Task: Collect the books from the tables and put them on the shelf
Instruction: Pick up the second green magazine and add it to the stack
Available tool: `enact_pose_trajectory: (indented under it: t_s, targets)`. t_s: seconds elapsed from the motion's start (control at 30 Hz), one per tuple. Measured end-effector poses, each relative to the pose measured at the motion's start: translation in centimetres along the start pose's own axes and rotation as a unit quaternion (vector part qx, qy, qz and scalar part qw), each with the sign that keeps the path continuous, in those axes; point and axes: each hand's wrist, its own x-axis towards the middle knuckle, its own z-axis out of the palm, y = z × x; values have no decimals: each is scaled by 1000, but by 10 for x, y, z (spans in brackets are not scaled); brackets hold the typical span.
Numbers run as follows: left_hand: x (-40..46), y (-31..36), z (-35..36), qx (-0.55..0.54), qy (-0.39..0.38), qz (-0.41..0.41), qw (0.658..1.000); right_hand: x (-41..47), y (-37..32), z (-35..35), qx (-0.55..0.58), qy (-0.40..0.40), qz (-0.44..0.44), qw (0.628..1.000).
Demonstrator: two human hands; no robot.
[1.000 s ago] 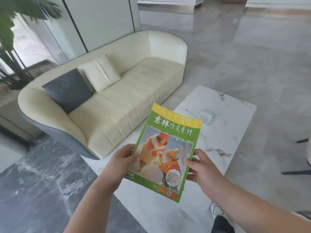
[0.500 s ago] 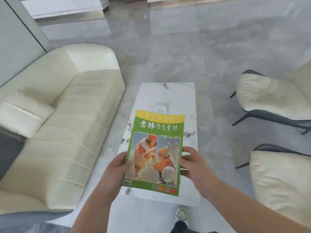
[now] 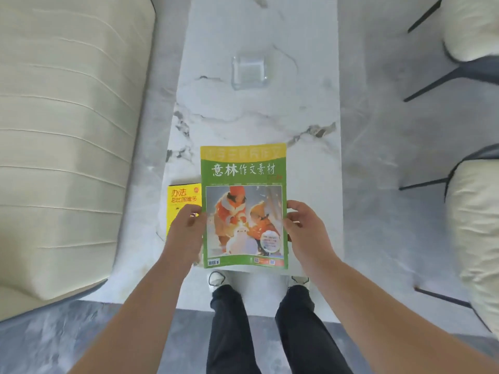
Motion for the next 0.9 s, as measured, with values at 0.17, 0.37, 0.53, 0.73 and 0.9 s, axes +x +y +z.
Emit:
enact_pose_trajectory:
  t_s: [0.17, 0.37, 0.53, 0.73, 0.9]
  targets:
    - [130, -94, 63, 111, 3, 30, 993, 117, 106, 41, -21, 49, 46, 997]
    - [222, -164, 106, 213, -14, 80, 974, 199, 187, 76, -83, 110, 72, 988]
    - [246, -184, 119, 256, 20, 95, 962, 217, 202, 93, -138, 178, 49, 973]
    - [244, -178, 114, 267, 29, 58, 962, 216, 203, 101, -231, 194, 25, 953]
    - [246, -176, 112, 281, 23, 52, 958, 220, 193, 103, -237, 182, 73, 951]
